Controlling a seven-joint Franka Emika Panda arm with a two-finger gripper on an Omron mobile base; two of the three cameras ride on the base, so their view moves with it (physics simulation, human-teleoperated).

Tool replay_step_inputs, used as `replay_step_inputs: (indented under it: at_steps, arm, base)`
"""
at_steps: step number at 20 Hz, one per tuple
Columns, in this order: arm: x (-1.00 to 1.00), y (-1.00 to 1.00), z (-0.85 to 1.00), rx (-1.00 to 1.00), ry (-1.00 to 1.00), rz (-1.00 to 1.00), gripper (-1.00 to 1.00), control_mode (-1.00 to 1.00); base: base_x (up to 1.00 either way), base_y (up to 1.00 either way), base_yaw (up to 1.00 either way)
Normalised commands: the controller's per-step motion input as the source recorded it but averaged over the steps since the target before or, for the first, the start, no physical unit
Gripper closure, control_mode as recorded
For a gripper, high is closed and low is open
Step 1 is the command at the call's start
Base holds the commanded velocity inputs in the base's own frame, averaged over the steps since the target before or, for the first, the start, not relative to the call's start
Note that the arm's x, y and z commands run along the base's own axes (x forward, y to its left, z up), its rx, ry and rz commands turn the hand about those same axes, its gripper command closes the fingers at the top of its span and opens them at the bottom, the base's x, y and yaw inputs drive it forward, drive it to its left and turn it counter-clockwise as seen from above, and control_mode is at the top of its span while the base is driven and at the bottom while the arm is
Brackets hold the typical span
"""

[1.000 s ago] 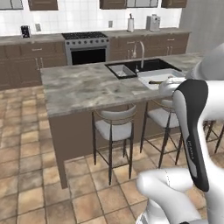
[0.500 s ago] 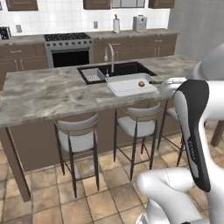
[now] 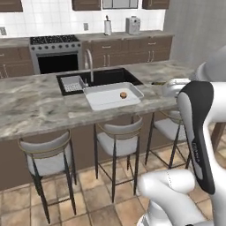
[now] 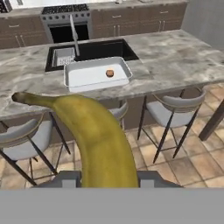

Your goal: Pick the banana and tangerine from the fridge and place them inside the tupperware on the counter.

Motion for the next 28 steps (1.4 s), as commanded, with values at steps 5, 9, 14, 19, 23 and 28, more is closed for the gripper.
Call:
replay_step_inputs:
  at_steps: [5,9,14,19,23,28]
  arm:
    - [0.0,0.0,0.0,0.0,0.0,0.0,1.0,1.0]
    - [0.0,0.0,0.0,0.0,0.0,0.0,1.0,1.0]
    - [0.0,0.0,0.0,0.0,0.0,0.0,1.0,1.0]
    - [0.0,0.0,0.0,0.0,0.0,0.0,1.0,1.0]
    - [0.0,0.0,0.0,0.0,0.0,0.0,1.0,1.0]
    - [0.28,0.0,-0.38,-0.1,-0.01,0.21,1.0,-1.0]
  base:
    - [0.91,-0.28,0.06]
    - [0.9,-0.05,0.19]
    - [0.9,0.0,0.28]
    - [0.81,0.0,0.27]
    - [0.69,0.0,0.25]
    - [0.0,0.0,0.0]
